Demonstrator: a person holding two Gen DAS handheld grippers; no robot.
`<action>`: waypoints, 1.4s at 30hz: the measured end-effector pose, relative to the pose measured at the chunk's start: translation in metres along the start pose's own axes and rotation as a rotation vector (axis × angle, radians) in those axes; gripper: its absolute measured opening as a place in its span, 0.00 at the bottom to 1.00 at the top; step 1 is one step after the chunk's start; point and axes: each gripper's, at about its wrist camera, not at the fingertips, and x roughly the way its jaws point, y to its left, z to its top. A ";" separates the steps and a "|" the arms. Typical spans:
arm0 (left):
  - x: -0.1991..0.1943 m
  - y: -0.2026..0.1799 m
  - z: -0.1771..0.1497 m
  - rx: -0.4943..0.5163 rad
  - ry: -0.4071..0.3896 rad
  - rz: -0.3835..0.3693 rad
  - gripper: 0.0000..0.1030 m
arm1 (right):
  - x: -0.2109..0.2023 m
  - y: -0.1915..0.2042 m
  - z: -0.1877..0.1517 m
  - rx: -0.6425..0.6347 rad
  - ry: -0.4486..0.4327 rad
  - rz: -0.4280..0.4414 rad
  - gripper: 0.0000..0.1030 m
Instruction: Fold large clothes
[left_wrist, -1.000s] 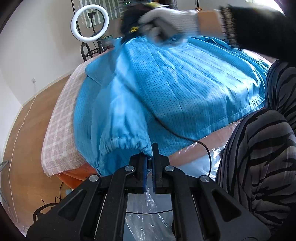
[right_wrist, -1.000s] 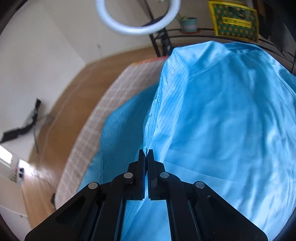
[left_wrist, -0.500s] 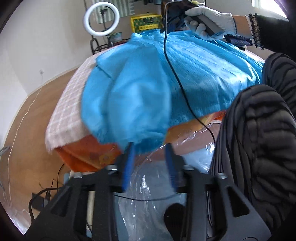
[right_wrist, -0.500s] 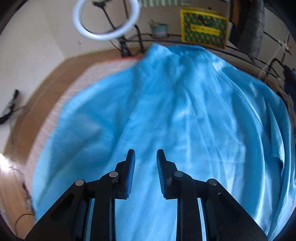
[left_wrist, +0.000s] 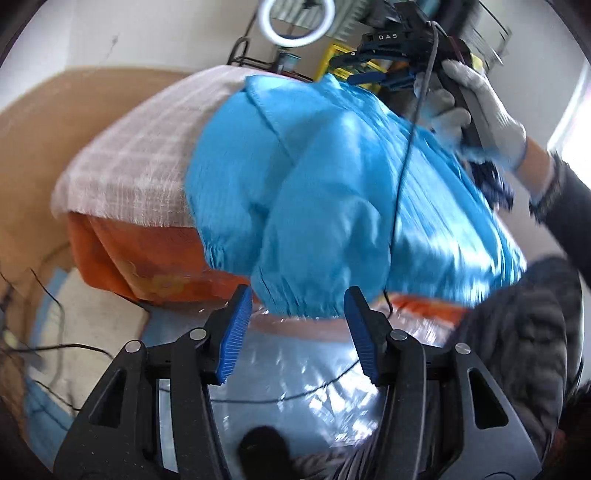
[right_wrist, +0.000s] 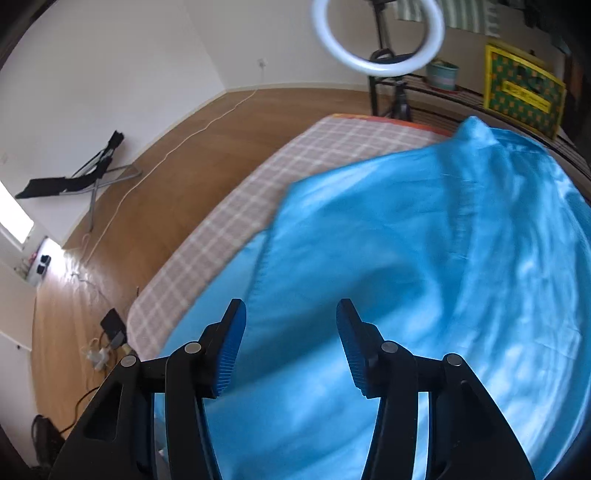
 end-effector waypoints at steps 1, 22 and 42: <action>0.004 0.004 0.003 -0.016 -0.004 -0.009 0.52 | 0.013 0.009 0.004 -0.009 0.013 -0.006 0.48; 0.047 -0.006 0.000 0.061 0.034 -0.063 0.14 | 0.128 0.043 0.016 -0.120 0.180 -0.227 0.01; 0.032 0.004 0.013 -0.030 -0.032 -0.038 0.07 | 0.061 0.000 0.070 0.265 -0.087 0.129 0.00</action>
